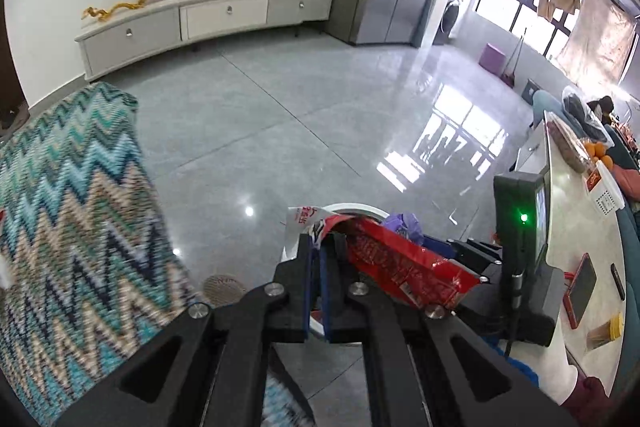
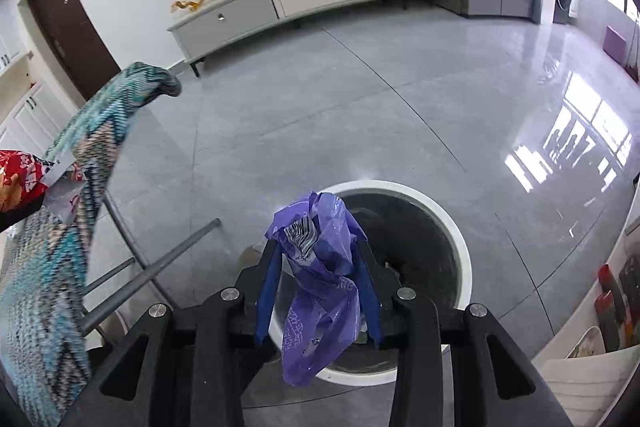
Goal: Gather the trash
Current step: 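Open both tools over the bin to drop the purple bag and wrapper, then move both open tools back to the white plastic bags on the rug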
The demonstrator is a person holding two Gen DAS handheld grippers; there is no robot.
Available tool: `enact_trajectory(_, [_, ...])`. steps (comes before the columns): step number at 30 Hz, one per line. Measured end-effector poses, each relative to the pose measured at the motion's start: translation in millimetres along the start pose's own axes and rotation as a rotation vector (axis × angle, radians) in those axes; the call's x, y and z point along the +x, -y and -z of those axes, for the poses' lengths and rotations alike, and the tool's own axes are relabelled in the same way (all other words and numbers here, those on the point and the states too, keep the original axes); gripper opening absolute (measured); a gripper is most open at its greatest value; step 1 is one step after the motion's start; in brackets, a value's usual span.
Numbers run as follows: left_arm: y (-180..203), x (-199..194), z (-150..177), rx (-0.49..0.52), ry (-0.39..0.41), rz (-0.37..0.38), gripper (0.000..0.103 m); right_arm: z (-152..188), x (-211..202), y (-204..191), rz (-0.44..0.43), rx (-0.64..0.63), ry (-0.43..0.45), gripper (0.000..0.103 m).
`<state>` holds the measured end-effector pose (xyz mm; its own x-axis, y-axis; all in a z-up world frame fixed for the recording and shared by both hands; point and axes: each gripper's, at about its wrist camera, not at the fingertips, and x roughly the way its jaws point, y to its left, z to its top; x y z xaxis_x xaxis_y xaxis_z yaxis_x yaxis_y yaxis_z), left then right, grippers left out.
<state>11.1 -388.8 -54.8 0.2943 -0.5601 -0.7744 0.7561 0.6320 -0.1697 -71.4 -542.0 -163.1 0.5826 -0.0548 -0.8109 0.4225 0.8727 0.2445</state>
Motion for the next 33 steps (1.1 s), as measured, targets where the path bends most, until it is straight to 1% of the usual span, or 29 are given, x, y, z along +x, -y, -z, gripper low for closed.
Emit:
enact_trajectory(4, [11,23,-5,-0.01,-0.03,0.007,0.005,-1,9,12,0.018,0.013,-0.016,0.04])
enact_trajectory(9, [20,47,-11,-0.029,-0.071,0.056,0.005,2,12,27,0.048,0.034,-0.022,0.052])
enact_trajectory(11, [23,52,-12,-0.034,-0.083,0.073,0.006,4,13,31,0.055,0.046,-0.024,0.053])
enact_trajectory(14, [24,55,-12,-0.033,-0.089,0.079,0.007,6,13,38,0.064,0.059,-0.027,0.054])
enact_trajectory(15, [24,56,-11,-0.032,-0.091,0.08,0.008,6,13,39,0.066,0.062,-0.028,0.054])
enact_trajectory(17, [21,54,-9,-0.037,-0.092,0.083,0.016,8,12,41,0.066,0.072,-0.028,0.054])
enact_trajectory(19, [17,51,-7,-0.046,-0.081,0.075,0.041,8,9,41,0.064,0.078,-0.024,0.054])
enact_trajectory(20, [14,46,-6,-0.051,-0.066,0.063,0.045,7,9,39,0.062,0.08,-0.021,0.054])
enact_trajectory(25, [3,27,-4,-0.053,-0.027,0.018,0.046,5,-1,31,0.043,0.085,0.004,0.055])
enact_trajectory(29, [-7,4,0,-0.058,0.03,-0.038,0.046,3,-12,22,0.024,0.084,0.03,0.057])
enact_trajectory(33, [-20,-20,6,-0.07,0.086,-0.07,0.046,2,-26,11,0.0,0.082,0.058,0.057])
